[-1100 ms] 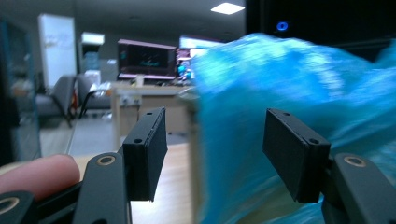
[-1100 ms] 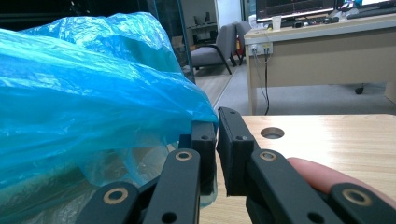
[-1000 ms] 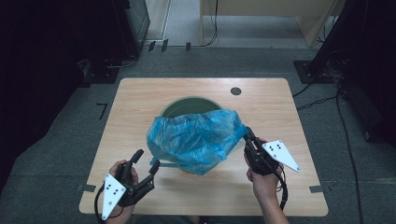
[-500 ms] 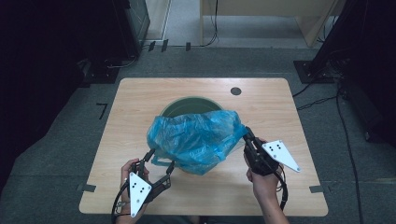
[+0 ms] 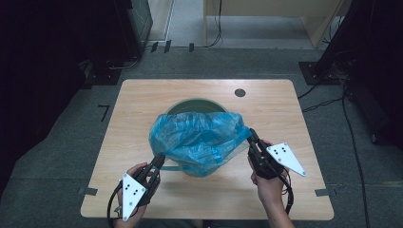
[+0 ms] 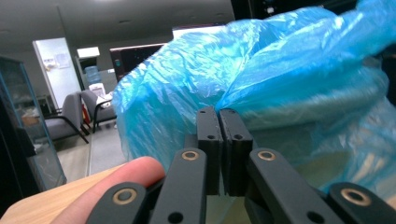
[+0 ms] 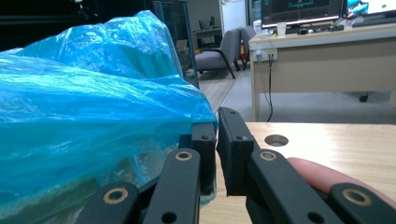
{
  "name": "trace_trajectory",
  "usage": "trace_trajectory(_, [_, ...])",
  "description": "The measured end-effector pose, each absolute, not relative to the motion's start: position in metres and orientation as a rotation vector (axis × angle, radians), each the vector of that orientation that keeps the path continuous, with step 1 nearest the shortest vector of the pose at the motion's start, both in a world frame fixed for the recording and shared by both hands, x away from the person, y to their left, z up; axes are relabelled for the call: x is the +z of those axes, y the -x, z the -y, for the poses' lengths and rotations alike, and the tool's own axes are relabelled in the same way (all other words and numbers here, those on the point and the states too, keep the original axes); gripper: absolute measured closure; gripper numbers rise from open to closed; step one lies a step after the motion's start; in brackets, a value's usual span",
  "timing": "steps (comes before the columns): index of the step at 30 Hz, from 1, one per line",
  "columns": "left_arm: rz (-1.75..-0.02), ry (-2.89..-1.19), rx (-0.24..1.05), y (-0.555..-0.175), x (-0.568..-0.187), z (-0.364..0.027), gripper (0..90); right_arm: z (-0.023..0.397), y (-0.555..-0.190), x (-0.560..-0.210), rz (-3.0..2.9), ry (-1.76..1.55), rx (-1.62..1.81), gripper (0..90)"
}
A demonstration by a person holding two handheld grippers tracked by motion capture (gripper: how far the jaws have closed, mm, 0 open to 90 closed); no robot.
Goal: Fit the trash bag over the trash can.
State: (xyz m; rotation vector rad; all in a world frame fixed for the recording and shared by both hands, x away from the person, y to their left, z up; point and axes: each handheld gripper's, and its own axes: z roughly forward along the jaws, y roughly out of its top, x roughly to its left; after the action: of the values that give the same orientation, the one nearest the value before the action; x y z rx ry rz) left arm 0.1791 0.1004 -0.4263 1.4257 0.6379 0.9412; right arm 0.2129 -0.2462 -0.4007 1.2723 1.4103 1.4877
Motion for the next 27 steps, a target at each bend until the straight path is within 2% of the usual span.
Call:
trace_trajectory(7, [-0.672,-1.393,0.946,-0.194,-0.408,-0.104,89.8,0.243,-0.222,-0.393,-1.417,-1.251,1.462,86.3])
trace_trajectory(16, [-0.733,-1.37,0.928,-0.24,-0.383,-0.104,90.0,0.237,-0.255,-0.378,-1.482,-1.233,1.393,86.2])
trace_trajectory(22, [-0.848,-1.342,0.876,-0.286,-0.388,-0.103,90.0,0.233,-0.283,-0.382,-1.501,-1.249,1.358,86.8])
trace_trajectory(27, [-1.03,-1.307,0.731,-0.325,-0.399,-0.102,90.0,0.23,-0.312,-0.393,-1.572,-1.313,1.329,87.6])
